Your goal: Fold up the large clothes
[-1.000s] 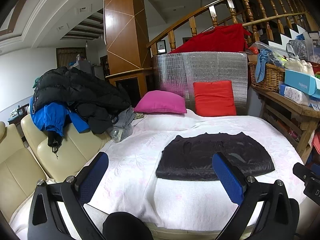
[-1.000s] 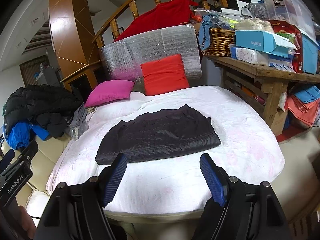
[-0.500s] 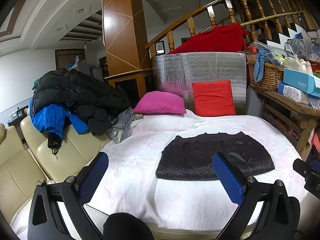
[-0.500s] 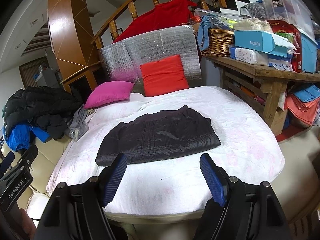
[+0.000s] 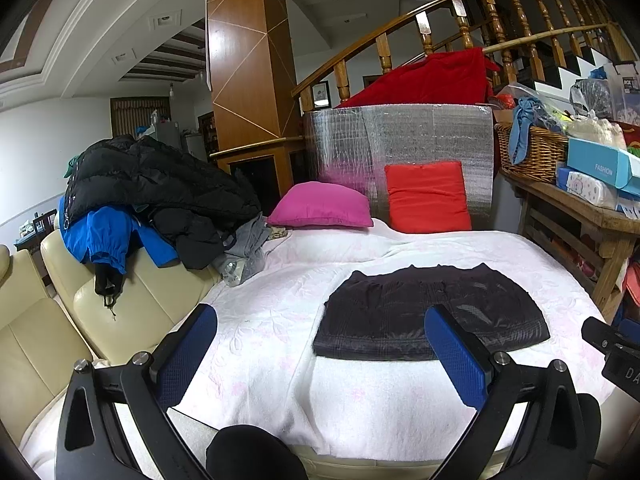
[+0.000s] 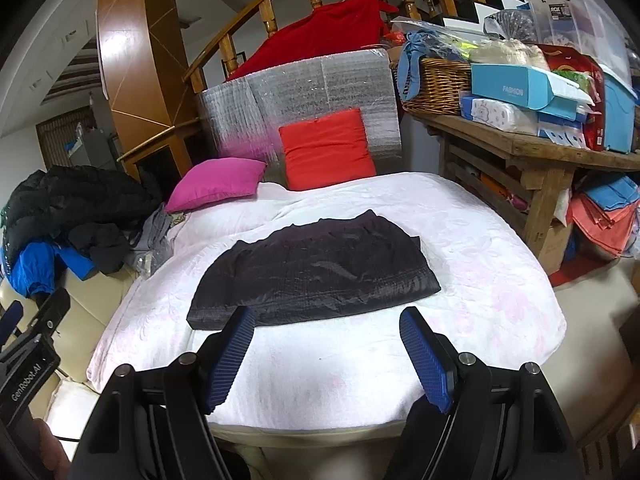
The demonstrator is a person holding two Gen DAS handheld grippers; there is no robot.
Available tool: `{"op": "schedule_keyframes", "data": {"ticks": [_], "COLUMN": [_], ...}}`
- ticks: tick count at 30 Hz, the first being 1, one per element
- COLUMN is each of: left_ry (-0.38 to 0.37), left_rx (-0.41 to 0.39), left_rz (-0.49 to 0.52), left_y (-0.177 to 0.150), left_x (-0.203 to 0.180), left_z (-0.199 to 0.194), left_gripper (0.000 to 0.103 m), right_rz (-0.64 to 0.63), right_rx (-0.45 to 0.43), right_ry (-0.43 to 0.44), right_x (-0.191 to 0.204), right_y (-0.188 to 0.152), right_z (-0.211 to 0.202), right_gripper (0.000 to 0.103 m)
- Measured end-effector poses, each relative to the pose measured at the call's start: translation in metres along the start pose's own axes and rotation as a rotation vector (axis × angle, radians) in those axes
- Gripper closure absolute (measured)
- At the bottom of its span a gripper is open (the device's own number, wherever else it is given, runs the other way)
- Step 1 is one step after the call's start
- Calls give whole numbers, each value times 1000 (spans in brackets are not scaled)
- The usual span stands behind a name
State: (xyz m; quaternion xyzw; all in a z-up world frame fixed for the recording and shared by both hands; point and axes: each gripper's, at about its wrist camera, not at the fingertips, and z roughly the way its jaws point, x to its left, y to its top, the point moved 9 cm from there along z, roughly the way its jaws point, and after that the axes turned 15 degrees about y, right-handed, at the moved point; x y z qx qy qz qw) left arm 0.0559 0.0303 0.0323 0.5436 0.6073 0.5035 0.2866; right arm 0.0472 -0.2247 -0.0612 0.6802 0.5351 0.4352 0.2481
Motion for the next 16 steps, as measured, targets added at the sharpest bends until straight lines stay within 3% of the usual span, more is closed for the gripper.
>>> {"op": "schedule_keyframes", "data": {"ticks": [10, 16], "left_ry": [-14, -90], "left_rx": [0, 36], "left_rz": [4, 24], "left_y": [-2, -8], "left_x": [-1, -15], "left_z": [3, 14], "left_gripper": [0, 0], "right_rz": [-14, -17], "right_rx": [13, 41], "right_ry": [0, -8], "right_x": [5, 3], "right_y": [-1, -3], "right_z": [6, 20], "right_gripper": [25, 25]}}
